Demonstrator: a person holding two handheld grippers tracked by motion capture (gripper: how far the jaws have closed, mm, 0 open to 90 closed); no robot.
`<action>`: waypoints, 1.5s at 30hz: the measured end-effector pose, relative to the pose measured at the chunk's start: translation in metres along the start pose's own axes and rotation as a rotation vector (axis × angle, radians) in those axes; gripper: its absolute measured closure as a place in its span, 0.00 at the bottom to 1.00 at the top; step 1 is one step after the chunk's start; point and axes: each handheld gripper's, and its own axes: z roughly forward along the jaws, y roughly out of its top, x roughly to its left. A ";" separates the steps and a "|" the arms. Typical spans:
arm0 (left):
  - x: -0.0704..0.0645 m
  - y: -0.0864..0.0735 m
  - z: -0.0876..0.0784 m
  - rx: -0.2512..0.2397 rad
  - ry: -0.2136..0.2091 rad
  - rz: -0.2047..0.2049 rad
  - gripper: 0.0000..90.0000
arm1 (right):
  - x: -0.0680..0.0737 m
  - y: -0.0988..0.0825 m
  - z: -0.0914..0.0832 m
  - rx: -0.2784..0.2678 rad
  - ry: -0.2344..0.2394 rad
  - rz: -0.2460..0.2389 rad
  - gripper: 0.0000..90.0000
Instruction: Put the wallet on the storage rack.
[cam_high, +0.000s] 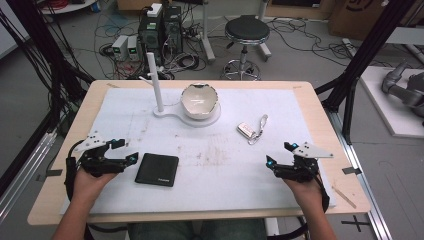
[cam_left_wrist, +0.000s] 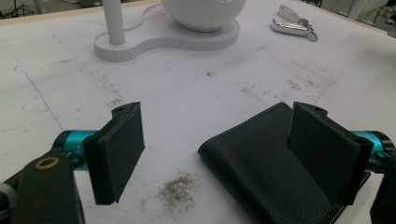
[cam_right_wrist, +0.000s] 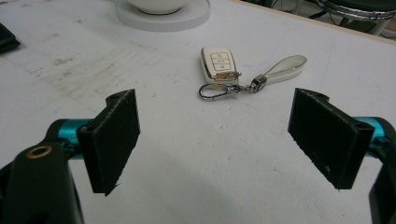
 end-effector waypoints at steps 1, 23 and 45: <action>0.000 0.000 0.000 0.003 -0.001 -0.001 0.21 | 0.000 0.000 0.000 0.000 0.000 0.000 0.19; -0.004 -0.009 0.009 0.102 -0.035 -0.064 0.21 | 0.001 -0.001 0.003 0.023 -0.006 -0.023 0.19; -0.030 -0.018 0.026 0.334 -0.027 -0.153 0.51 | 0.001 -0.002 0.005 0.042 -0.005 -0.051 0.19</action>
